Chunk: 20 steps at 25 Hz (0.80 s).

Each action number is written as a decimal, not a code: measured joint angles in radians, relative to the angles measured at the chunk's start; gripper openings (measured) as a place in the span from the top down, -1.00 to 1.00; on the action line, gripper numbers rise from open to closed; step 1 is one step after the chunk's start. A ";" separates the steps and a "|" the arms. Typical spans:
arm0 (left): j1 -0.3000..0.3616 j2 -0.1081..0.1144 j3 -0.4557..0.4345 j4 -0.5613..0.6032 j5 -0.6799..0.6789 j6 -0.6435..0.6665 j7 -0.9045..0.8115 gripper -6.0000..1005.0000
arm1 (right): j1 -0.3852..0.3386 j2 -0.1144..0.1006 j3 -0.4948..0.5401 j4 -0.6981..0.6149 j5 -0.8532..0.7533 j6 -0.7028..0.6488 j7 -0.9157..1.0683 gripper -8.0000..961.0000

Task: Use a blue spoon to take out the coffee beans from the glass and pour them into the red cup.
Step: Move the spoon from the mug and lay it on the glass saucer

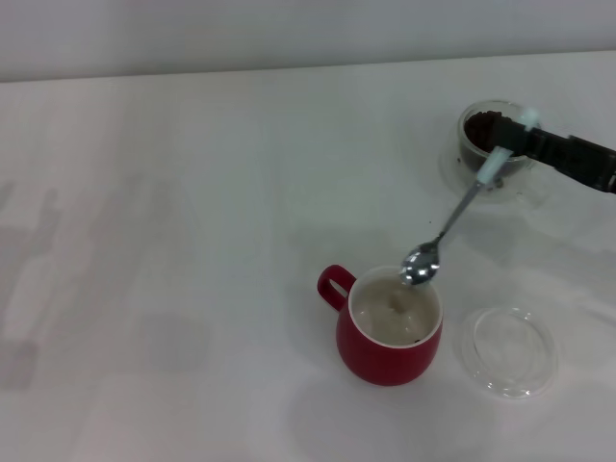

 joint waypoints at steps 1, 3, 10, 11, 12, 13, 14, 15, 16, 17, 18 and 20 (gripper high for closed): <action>-0.002 -0.001 0.000 0.000 0.000 -0.005 0.000 -0.30 | -0.005 -0.003 0.005 0.000 0.000 0.000 0.000 0.57; -0.004 -0.002 0.000 -0.001 0.000 -0.010 0.000 -0.30 | -0.019 -0.009 0.020 0.000 0.001 -0.001 0.000 0.57; -0.007 -0.003 0.000 -0.010 0.003 -0.013 -0.003 -0.30 | -0.080 -0.034 0.065 0.005 0.001 -0.005 -0.015 0.57; -0.007 -0.003 0.000 -0.010 0.003 -0.013 -0.003 -0.30 | -0.087 -0.037 0.065 0.005 0.000 -0.005 -0.018 0.57; -0.007 -0.004 0.000 -0.010 0.003 -0.013 -0.003 -0.30 | -0.093 -0.040 0.065 0.007 -0.002 -0.005 -0.022 0.57; -0.007 -0.004 0.000 -0.010 0.003 -0.013 -0.002 -0.30 | -0.098 -0.042 0.065 0.009 -0.004 -0.005 -0.027 0.57; -0.007 -0.004 0.000 -0.010 0.003 -0.013 -0.002 -0.30 | -0.103 -0.043 0.065 0.011 -0.006 -0.005 -0.033 0.57; -0.007 -0.006 0.000 -0.010 0.003 -0.011 -0.001 -0.30 | -0.109 -0.043 0.065 0.013 -0.007 -0.006 -0.040 0.57; -0.007 -0.006 0.000 -0.010 0.003 -0.011 -0.001 -0.30 | -0.113 -0.042 0.064 0.013 -0.009 -0.008 -0.046 0.57; -0.007 -0.006 0.000 -0.010 0.002 -0.010 -0.001 -0.30 | -0.117 -0.040 0.062 0.014 -0.011 -0.009 -0.051 0.57; -0.006 -0.006 0.000 -0.010 0.002 -0.009 -0.001 -0.30 | -0.120 -0.039 0.058 0.014 -0.014 -0.010 -0.057 0.57; -0.004 -0.007 0.000 -0.009 0.001 -0.008 -0.001 -0.30 | -0.126 -0.036 0.053 0.015 -0.024 -0.011 -0.068 0.57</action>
